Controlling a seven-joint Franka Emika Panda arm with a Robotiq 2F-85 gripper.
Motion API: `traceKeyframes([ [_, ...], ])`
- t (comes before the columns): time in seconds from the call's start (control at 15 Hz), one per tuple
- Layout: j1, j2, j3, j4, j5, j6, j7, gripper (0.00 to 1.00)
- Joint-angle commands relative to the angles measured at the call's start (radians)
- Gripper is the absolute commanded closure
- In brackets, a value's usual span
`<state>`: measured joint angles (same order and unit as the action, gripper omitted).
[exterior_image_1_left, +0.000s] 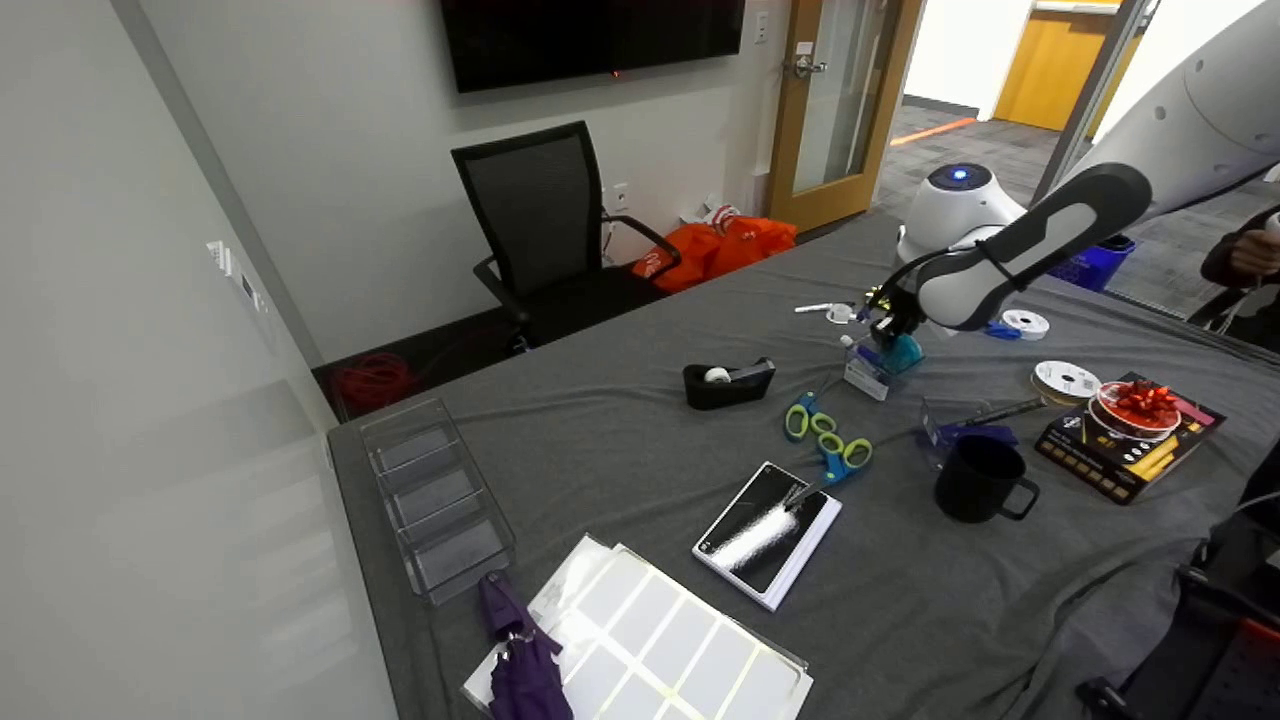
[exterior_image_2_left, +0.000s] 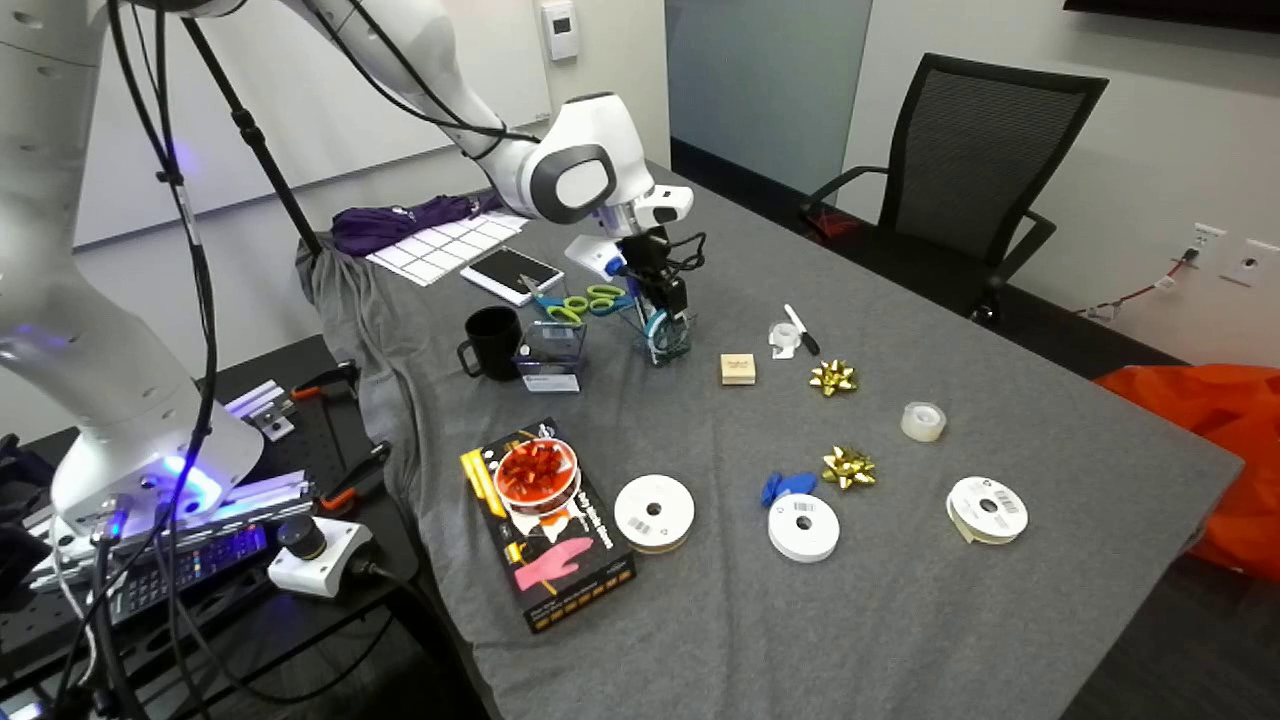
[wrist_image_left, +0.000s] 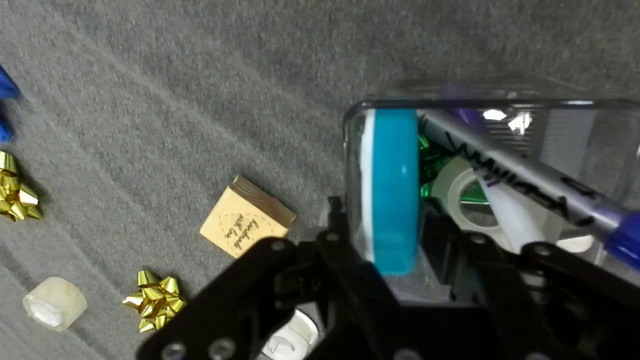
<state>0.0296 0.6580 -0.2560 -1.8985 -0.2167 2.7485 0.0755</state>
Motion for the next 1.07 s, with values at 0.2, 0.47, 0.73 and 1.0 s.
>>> traceKeyframes([
  [0.2,0.013,0.017,-0.032,-0.006,-0.05,0.024,0.028,0.59],
  [0.47,0.017,0.009,-0.035,-0.011,-0.051,0.019,0.032,0.83],
  [0.73,0.017,-0.01,-0.032,-0.021,-0.052,0.021,0.027,0.39],
  [1.0,0.013,-0.017,-0.029,-0.022,-0.048,0.018,0.022,0.12],
])
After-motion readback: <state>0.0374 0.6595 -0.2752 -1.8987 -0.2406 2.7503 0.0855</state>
